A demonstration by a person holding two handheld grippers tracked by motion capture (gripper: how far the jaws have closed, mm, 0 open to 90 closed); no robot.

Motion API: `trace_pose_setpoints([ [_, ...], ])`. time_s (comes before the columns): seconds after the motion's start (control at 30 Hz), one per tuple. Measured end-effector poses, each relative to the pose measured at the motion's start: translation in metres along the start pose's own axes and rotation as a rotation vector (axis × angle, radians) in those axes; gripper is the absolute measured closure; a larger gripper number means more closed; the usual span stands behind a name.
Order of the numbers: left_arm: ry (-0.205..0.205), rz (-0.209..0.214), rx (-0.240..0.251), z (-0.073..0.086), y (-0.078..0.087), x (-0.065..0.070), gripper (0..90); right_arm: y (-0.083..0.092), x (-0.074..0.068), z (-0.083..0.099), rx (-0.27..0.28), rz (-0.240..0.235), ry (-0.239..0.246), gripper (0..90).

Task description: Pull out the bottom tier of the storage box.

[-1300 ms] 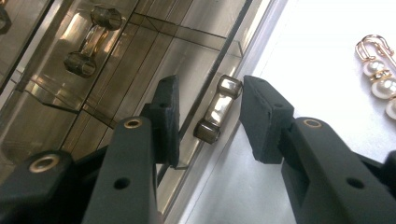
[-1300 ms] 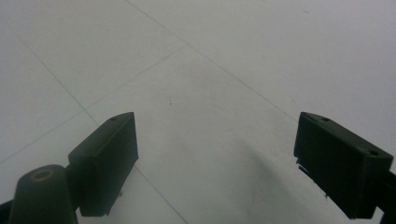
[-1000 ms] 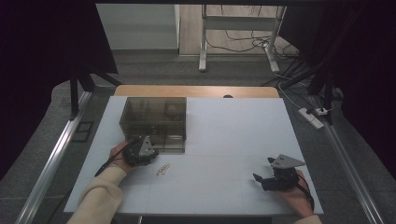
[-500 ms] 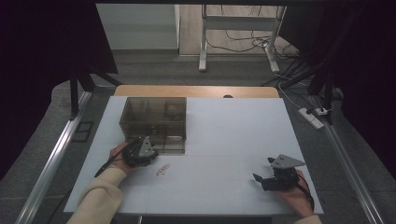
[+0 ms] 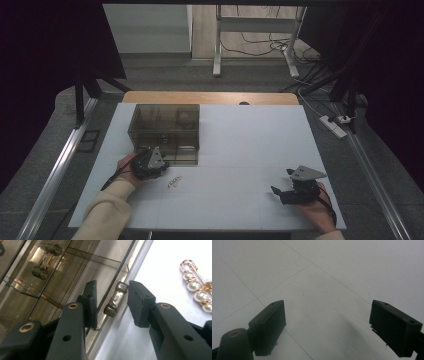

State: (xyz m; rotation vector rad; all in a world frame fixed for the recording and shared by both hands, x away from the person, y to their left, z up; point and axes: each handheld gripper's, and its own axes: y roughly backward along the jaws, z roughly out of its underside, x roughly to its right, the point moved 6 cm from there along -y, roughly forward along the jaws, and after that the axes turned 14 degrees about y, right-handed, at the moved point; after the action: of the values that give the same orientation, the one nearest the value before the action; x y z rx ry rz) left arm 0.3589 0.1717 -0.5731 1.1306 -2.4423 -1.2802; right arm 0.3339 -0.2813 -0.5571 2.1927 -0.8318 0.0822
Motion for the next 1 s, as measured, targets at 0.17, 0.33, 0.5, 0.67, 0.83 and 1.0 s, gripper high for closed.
trace_pose_setpoints([
  [0.17, 0.005, 0.002, -0.007, 0.0007, -0.0016, -0.0007, 59.0, -0.0003, 0.0001, 0.0002, -0.001, -0.001, 0.002, 13.6],
  [0.33, 0.016, 0.01, -0.018, 0.0015, -0.0062, -0.002, 56.0, -0.0004, 0.0003, 0.0003, -0.001, 0.0, 0.001, 13.6],
  [0.5, 0.04, 0.032, -0.021, 0.0014, -0.0073, -0.0037, 56.2, -0.0008, 0.0, 0.0002, -0.003, -0.001, 0.006, 13.6],
  [0.67, 0.041, 0.036, -0.03, 0.0017, -0.0059, -0.0024, 56.4, -0.0006, 0.0003, 0.0005, -0.004, -0.001, 0.001, 13.7],
  [0.83, 0.03, 0.037, -0.043, 0.0022, -0.0033, 0.0009, 56.5, -0.0005, 0.0002, 0.0006, -0.005, -0.001, 0.0, 13.7],
  [1.0, 0.021, 0.036, -0.041, 0.0016, -0.0023, 0.0035, 57.9, -0.0004, 0.0005, 0.0008, -0.005, -0.002, 0.003, 13.7],
])
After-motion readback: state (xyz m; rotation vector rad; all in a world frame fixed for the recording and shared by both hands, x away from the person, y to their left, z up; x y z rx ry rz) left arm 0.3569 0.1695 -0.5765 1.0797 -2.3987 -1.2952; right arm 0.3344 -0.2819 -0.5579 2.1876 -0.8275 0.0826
